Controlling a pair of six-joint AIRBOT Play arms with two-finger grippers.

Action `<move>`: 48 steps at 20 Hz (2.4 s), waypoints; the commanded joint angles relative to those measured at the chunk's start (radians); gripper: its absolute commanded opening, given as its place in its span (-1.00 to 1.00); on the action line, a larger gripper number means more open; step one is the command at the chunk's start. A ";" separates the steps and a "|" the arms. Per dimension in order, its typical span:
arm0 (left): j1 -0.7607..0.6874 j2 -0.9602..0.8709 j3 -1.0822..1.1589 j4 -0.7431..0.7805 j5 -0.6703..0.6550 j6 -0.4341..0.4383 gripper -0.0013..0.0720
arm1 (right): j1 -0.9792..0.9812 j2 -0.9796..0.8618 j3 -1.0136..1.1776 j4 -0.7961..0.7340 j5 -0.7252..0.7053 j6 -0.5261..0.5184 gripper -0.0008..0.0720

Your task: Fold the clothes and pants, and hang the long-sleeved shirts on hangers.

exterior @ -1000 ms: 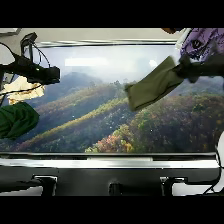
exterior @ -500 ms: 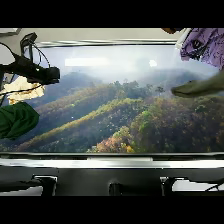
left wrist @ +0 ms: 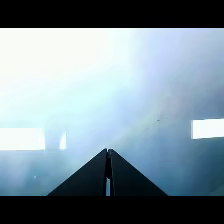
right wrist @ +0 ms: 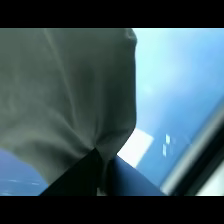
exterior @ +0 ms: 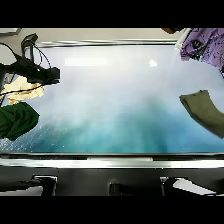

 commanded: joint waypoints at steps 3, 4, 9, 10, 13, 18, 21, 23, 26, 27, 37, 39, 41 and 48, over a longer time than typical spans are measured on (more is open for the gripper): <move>0.000 0.000 0.000 -0.001 -0.007 0.000 -0.92 | -0.061 0.146 -0.314 -0.166 0.019 0.070 -0.90; 0.000 0.000 0.000 -0.002 -0.007 0.000 -0.92 | -0.061 0.158 -0.340 -0.183 0.020 0.075 -0.91; 0.000 0.000 0.000 -0.002 -0.007 0.000 -0.92 | -0.061 0.171 -0.408 -0.234 -0.026 0.129 -0.91; 0.000 0.000 0.000 -0.002 -0.006 0.000 -0.92 | -0.061 0.171 -0.409 -0.246 -0.034 0.132 -0.91; 0.000 -0.001 0.000 -0.002 -0.006 0.000 -0.92 | -0.061 0.171 -0.409 -0.266 -0.054 0.136 -0.90; -0.001 -0.001 0.000 -0.002 -0.006 -0.001 -0.92 | -0.059 0.172 -0.394 -0.268 -0.067 0.149 0.15; -0.001 -0.001 0.000 -0.002 -0.006 -0.004 -0.92 | -0.023 0.206 -0.273 -0.057 0.040 0.048 -0.01; 0.000 -0.001 0.000 -0.001 -0.006 -0.003 -0.92 | 0.063 0.238 -0.166 0.115 0.168 -0.039 -0.21; 0.005 0.001 0.000 -0.002 -0.006 0.006 -0.92 | 0.330 0.246 -0.011 0.164 0.222 -0.155 -0.55; 0.005 0.005 0.000 -0.002 -0.006 0.029 -0.92 | 0.430 0.246 0.017 0.164 0.211 -0.208 -0.73; 0.079 0.177 -0.160 -0.001 -0.002 0.103 -0.92 | 1.038 0.261 0.031 0.128 0.179 -0.262 -0.90; 0.101 0.189 -0.160 0.023 -0.030 0.100 -0.92 | 1.041 0.261 0.031 0.127 0.175 -0.262 -0.90; 0.113 0.187 -0.160 0.021 -0.054 0.102 -0.92 | 1.041 0.261 0.031 0.124 0.178 -0.262 -0.90; 0.113 0.185 -0.160 0.021 -0.054 0.102 -0.92 | 1.041 0.261 0.031 0.122 0.179 -0.262 -0.90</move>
